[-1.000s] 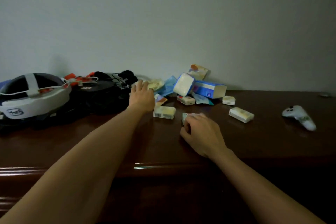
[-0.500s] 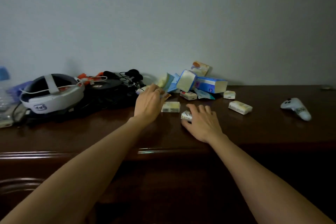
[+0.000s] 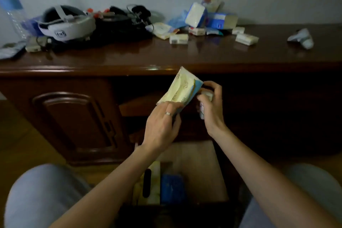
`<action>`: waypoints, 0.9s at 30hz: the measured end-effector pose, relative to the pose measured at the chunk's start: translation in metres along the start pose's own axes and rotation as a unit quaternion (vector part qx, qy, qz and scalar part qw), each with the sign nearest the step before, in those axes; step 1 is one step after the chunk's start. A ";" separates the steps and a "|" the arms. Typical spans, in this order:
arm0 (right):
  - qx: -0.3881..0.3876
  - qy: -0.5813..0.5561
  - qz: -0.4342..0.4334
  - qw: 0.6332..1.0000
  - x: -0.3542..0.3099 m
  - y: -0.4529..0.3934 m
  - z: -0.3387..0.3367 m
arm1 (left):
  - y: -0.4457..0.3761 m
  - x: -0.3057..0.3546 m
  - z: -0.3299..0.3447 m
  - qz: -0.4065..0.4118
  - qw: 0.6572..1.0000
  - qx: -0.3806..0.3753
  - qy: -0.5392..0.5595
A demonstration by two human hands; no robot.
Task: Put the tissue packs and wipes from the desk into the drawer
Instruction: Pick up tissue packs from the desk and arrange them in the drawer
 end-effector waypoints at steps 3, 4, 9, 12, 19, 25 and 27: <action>-0.119 0.043 0.204 0.971 0.083 0.048 -0.012 | 0.072 0.001 0.023 0.004 0.993 -0.116 0.004; -0.140 0.097 0.254 0.952 0.109 0.062 -0.019 | 0.096 0.001 0.032 0.010 0.988 -0.157 0.010; -0.176 0.260 0.382 0.869 0.210 0.104 -0.037 | 0.181 -0.002 0.071 0.077 0.957 -0.280 0.006; -0.125 0.282 0.356 0.882 0.242 0.096 -0.035 | 0.207 -0.037 0.079 -0.049 0.955 -0.291 -0.015; -0.268 0.382 0.431 0.773 0.347 0.152 -0.038 | 0.278 -0.134 0.076 -0.298 0.873 -0.366 -0.121; -0.297 0.635 0.194 0.686 0.376 0.172 -0.031 | 0.316 -0.111 0.115 -0.151 0.856 -0.487 -0.082; -0.271 0.630 0.216 0.695 0.382 0.169 -0.034 | 0.327 -0.104 0.127 -0.089 0.831 -0.541 -0.089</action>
Point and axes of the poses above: each hand's wrist, its own y-axis away from the middle knuckle, its own z-axis out of the palm, x = y × z, the point moved 7 cm from there along -y, towards the middle knuckle, and after that the axes turned 9 degrees about x, right-handed, at the moved point
